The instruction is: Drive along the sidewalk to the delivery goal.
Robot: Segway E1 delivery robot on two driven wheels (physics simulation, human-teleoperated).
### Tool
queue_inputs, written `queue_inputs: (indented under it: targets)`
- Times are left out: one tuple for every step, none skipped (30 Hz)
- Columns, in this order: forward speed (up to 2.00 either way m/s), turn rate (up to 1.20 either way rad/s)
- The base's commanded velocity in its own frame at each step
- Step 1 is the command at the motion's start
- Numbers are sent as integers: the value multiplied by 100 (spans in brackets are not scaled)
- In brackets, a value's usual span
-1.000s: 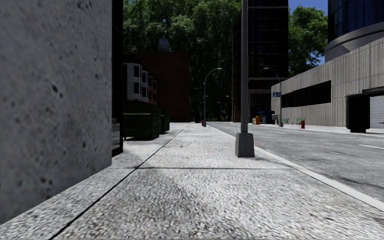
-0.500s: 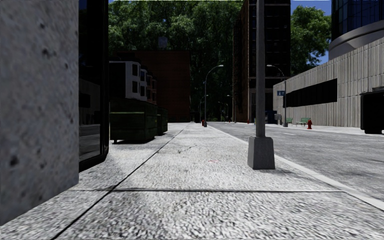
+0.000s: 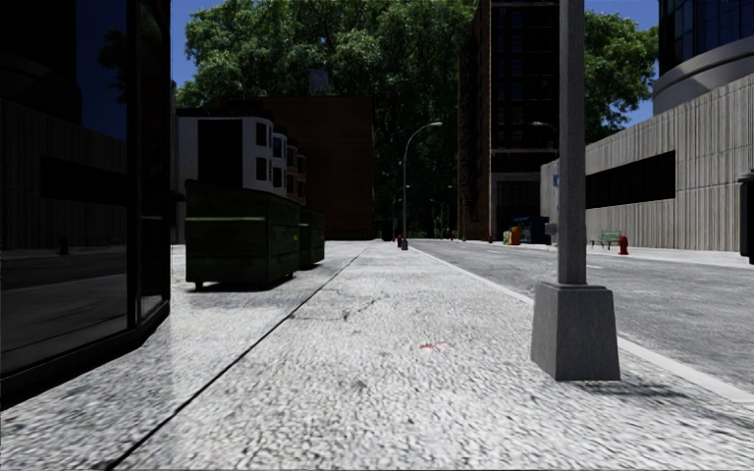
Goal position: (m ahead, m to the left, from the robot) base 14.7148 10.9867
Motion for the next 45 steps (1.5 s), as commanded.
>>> queue_inputs:
  targets:
    - [200,0]
    - [200,0]
    - [200,0]
    - [200,0]
    - [200,0]
    - [200,0]
    - [200,0]
    - [200,0]
    - [200,0]
    - [200,0]
    - [200,0]
    - [200,0]
    - [200,0]
    - [200,0]
    - [200,0]
    - [200,0]
    - [200,0]
    - [200,0]
    - [200,0]
    - [200,0]
    - [200,0]
    - [200,0]
    - [200,0]
    - [200,0]
    - [200,0]
    - [200,0]
    - [200,0]
    - [200,0]
    - [200,0]
    - [200,0]
    - [200,0]
    - [200,0]
    - [200,0]
    - [200,0]
    - [200,0]
    - [200,0]
    - [200,0]
    - [200,0]
    - [200,0]
    - [200,0]
    - [200,0]
    - [200,0]
    - [200,0]
    - [200,0]
    - [200,0]
